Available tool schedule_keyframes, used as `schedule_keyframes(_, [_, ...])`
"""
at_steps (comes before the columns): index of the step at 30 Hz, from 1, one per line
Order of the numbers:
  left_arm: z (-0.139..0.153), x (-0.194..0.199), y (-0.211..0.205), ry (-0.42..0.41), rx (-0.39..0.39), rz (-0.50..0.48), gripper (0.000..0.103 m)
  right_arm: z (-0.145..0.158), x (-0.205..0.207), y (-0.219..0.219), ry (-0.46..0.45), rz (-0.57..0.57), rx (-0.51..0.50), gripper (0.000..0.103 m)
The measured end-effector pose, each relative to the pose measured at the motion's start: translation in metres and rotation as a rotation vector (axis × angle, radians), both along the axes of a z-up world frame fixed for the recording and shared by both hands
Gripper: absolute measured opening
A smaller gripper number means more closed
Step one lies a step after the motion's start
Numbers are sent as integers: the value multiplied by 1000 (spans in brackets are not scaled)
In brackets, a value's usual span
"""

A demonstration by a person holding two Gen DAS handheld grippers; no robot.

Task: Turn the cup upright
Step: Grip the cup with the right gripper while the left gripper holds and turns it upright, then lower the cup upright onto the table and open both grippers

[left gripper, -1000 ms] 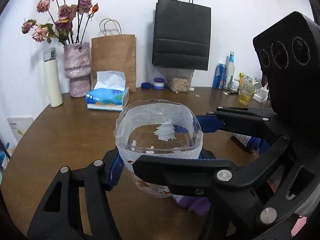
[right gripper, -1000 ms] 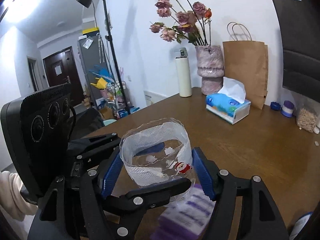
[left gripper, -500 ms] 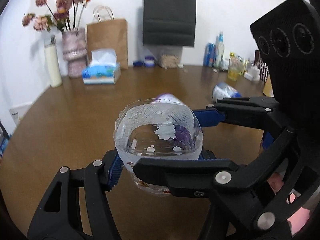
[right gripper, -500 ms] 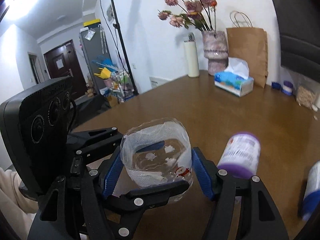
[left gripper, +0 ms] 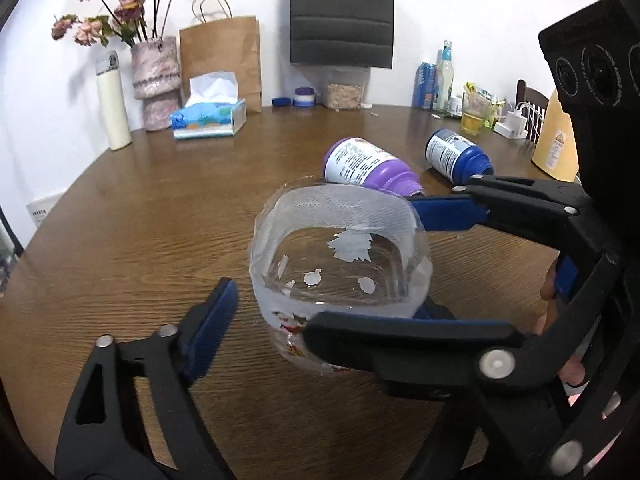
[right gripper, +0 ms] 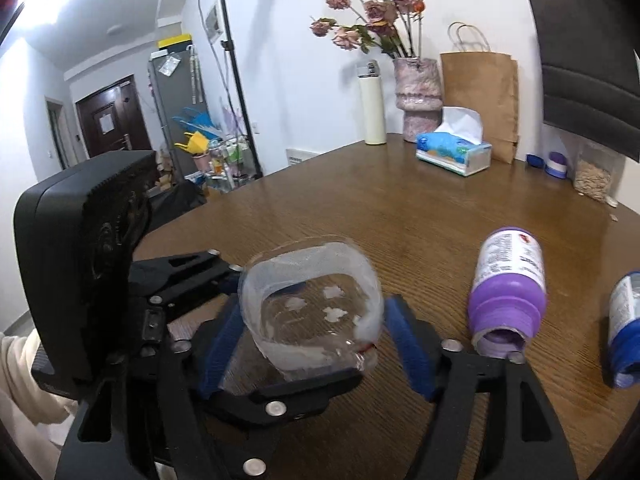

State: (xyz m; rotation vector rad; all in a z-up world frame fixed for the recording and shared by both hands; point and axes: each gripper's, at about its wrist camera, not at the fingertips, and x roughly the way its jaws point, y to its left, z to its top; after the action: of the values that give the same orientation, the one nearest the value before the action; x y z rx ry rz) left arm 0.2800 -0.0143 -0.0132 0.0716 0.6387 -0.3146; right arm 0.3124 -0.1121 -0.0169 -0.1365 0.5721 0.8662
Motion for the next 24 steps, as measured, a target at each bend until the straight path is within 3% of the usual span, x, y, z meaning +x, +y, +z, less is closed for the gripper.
schedule_keyframes(2, [3,-9,1,-26,-15,-7,95,4,-5,-5,-7,4,16,81])
schedule_keyframes(8, [22,-34,12,-82,-38,59,103,24,-25,-30,-44,-56,60,81])
schedule_keyframes(11, [39,-50,22,-152,-48,169,103,37,-38,-51,-75,-177,82,82])
schedule_keyframes(16, [62,-78,40,-245,-115,257,103,50,-59,-76,-138,-347,65,82])
schedule_keyframes(24, [68,-93,46,-278,-125,269,103,55,-83,-86,-148,-408,58,82])
